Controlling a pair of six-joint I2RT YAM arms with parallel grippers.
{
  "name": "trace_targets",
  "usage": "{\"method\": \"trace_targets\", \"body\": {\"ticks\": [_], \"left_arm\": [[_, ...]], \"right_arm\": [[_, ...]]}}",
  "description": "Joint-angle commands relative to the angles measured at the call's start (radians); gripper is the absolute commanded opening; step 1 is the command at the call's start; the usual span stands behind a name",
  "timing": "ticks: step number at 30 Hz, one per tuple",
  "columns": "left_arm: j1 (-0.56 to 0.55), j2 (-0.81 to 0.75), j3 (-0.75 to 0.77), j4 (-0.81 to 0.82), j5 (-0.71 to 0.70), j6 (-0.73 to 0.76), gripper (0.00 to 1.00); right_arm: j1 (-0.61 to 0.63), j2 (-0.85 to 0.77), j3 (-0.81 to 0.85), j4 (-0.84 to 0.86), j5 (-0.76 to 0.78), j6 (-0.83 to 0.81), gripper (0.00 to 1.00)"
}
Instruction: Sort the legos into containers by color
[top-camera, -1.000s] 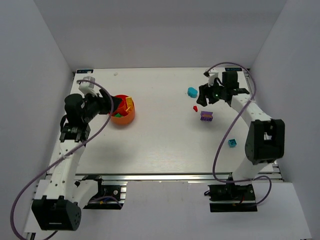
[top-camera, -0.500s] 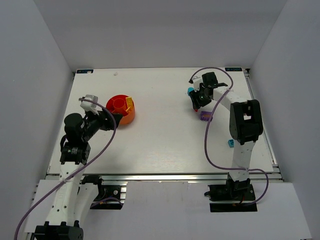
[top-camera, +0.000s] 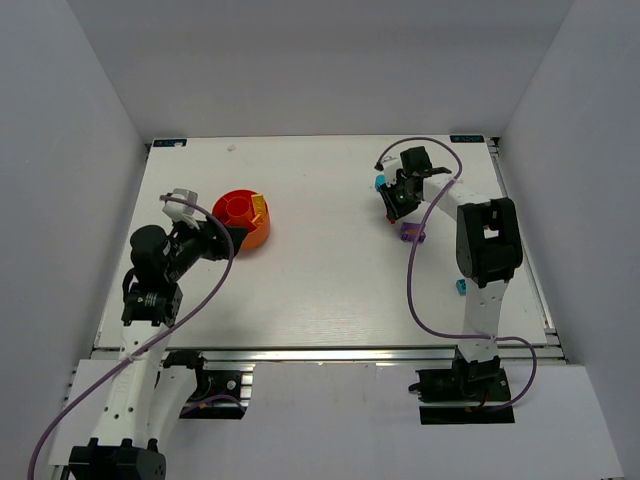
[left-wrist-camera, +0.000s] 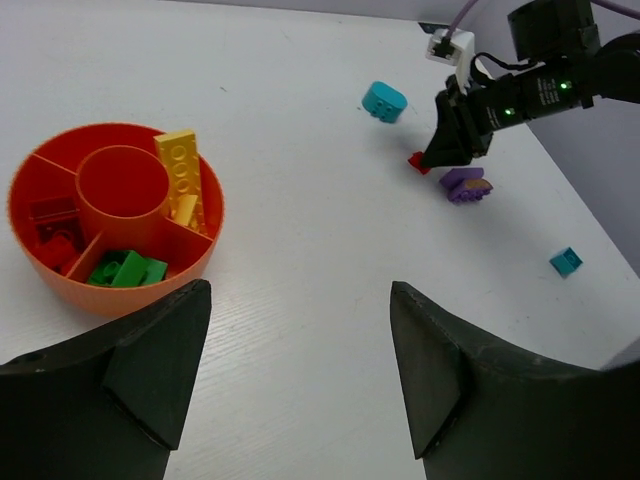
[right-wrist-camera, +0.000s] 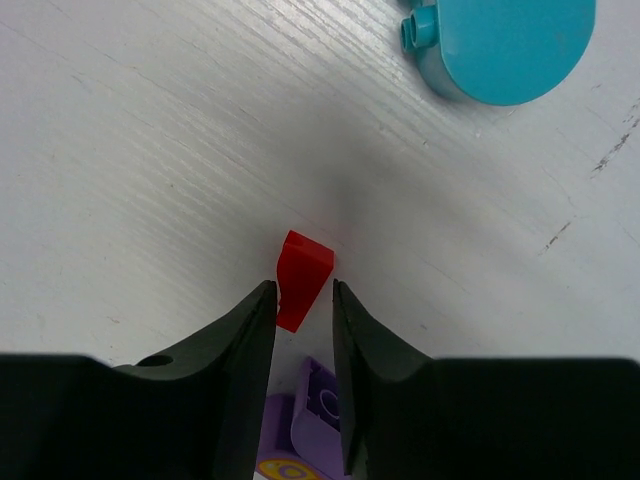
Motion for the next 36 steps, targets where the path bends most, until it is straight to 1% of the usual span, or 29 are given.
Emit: {"method": "trace_targets", "body": {"ticks": [1,3,6,10,11,13,14,16,17,18,19,20,21,22,23,24,25,26,27,30,31,32,36], "left_arm": [[-0.003,0.04,-0.027,0.078,0.106,-0.048,0.82],[-0.003,0.083,-0.039,0.113,0.183,-0.091,0.83],[-0.003,0.117,-0.051,0.178,0.244,-0.136,0.84],[-0.003,0.135,-0.065,0.224,0.255,-0.168,0.84],[-0.003,0.138,-0.066,0.228,0.258,-0.186,0.84],[-0.012,0.163,-0.071,0.251,0.27,-0.222,0.84],[-0.012,0.175,-0.074,0.264,0.284,-0.26,0.83],[-0.012,0.195,-0.071,0.285,0.298,-0.301,0.83],[-0.024,0.216,-0.07,0.299,0.312,-0.326,0.83],[-0.038,0.23,-0.066,0.313,0.321,-0.364,0.82],[-0.038,0.243,-0.057,0.32,0.323,-0.383,0.82],[-0.068,0.267,-0.047,0.331,0.323,-0.422,0.82],[-0.082,0.282,-0.047,0.343,0.321,-0.442,0.81],[-0.096,0.299,-0.033,0.359,0.318,-0.459,0.81],[-0.13,0.336,-0.018,0.365,0.312,-0.491,0.81],[-0.15,0.356,-0.007,0.37,0.306,-0.502,0.81],[-0.171,0.374,0.002,0.38,0.3,-0.527,0.81],[-0.193,0.396,0.012,0.385,0.29,-0.536,0.81],[-0.241,0.434,0.033,0.388,0.271,-0.544,0.81],[-0.312,0.517,0.065,0.393,0.22,-0.576,0.81],[-0.354,0.534,0.091,0.396,0.209,-0.584,0.81],[-0.371,0.549,0.104,0.397,0.2,-0.599,0.81],[-0.431,0.599,0.154,0.42,0.158,-0.633,0.81]], "right_arm": [[0.004,0.015,-0.003,0.01,-0.013,-0.011,0.34],[0.003,0.023,-0.003,0.007,-0.019,-0.014,0.33],[0.0,0.027,-0.003,0.007,-0.022,-0.014,0.31],[0.001,0.03,-0.005,0.007,-0.028,-0.019,0.29],[0.003,0.029,-0.002,0.01,-0.028,-0.022,0.24],[0.0,0.021,-0.002,0.012,-0.043,-0.026,0.21],[0.001,0.018,0.0,0.012,-0.048,-0.035,0.18],[0.001,-0.015,-0.002,0.0,-0.092,-0.057,0.14],[0.003,-0.038,-0.009,-0.008,-0.128,-0.072,0.12],[0.004,-0.099,-0.035,-0.025,-0.231,-0.131,0.09],[0.007,-0.139,-0.051,-0.039,-0.298,-0.173,0.08],[0.009,-0.175,-0.072,-0.055,-0.365,-0.214,0.06],[0.016,-0.259,-0.112,-0.075,-0.436,-0.314,0.06],[0.032,-0.305,-0.135,-0.119,-0.55,-0.357,0.06],[0.049,-0.347,-0.156,-0.135,-0.598,-0.4,0.05],[0.061,-0.437,-0.211,-0.141,-0.64,-0.431,0.05],[0.084,-0.481,-0.239,-0.116,-0.693,-0.451,0.05],[0.114,-0.517,-0.268,-0.097,-0.706,-0.447,0.05],[0.131,-0.584,-0.294,-0.067,-0.709,-0.433,0.05],[0.214,-0.664,-0.356,0.001,-0.691,-0.391,0.05],[0.243,-0.677,-0.371,0.018,-0.67,-0.376,0.05],[0.268,-0.684,-0.374,0.039,-0.657,-0.349,0.05],[0.32,-0.706,-0.38,0.058,-0.596,-0.324,0.05]]}}
